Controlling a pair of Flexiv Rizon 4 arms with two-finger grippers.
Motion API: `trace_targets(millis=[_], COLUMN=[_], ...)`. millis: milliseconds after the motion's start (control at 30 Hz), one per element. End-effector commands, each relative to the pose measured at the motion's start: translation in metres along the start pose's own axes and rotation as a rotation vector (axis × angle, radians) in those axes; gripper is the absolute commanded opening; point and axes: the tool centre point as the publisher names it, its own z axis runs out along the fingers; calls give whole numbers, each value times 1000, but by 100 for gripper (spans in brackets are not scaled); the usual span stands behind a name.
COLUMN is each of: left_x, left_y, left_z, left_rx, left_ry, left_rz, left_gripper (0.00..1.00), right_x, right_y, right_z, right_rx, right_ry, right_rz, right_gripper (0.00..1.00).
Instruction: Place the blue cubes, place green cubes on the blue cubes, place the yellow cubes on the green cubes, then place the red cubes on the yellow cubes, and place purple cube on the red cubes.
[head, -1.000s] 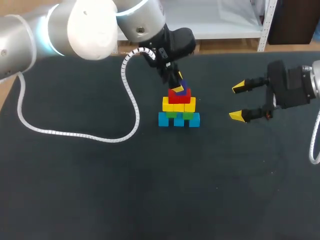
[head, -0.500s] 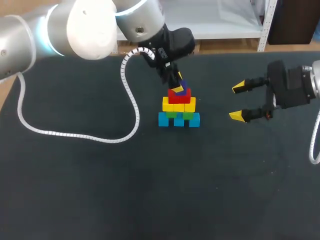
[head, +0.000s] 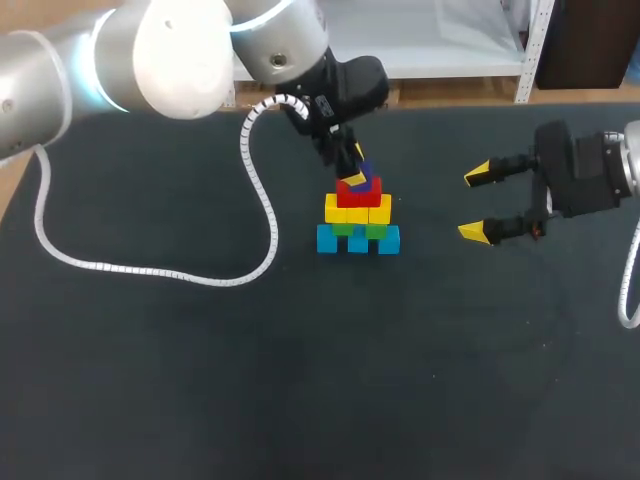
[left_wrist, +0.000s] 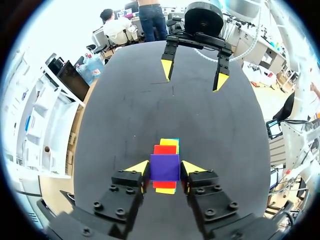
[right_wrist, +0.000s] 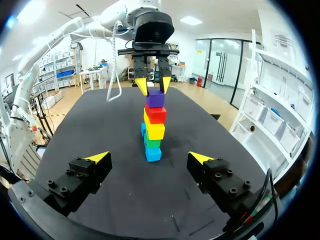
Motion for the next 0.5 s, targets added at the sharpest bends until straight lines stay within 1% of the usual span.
trace_targets(millis=[33,100,133,167,200,300,400,467,500], left_x=[0,0,0,0,0,0,0,-1,-1], left_y=[3,3,3,3,4,4,5,4,3], left_z=[0,0,0,0,0,0,-5,-13,-20], left_rx=[7,7,7,6,6,6,5,-21,-42], left_ry=[3,4,4,4,4,5,3,-25,-57], left_rz=[2,2,2,1,1,0,-6,-2,11], left_gripper=[41,44,49,51,67,100,100,100,100], right_x=[0,0,0,0,0,0,0,0,0], right_y=[0,0,0,0,0,0,0,0,0], right_z=[1,1,1,1,1,1,1,1,1], right_rx=[0,0,0,0,0,0,0,0,0], right_ry=[-2,-2,-2,-2,-2,-2,-2,-2,-2], right_rz=[-1,-1,-1,-1,-1,-1,-1,-1,-1], right_gripper=[100,100,100,100,100,100,100,100,100])
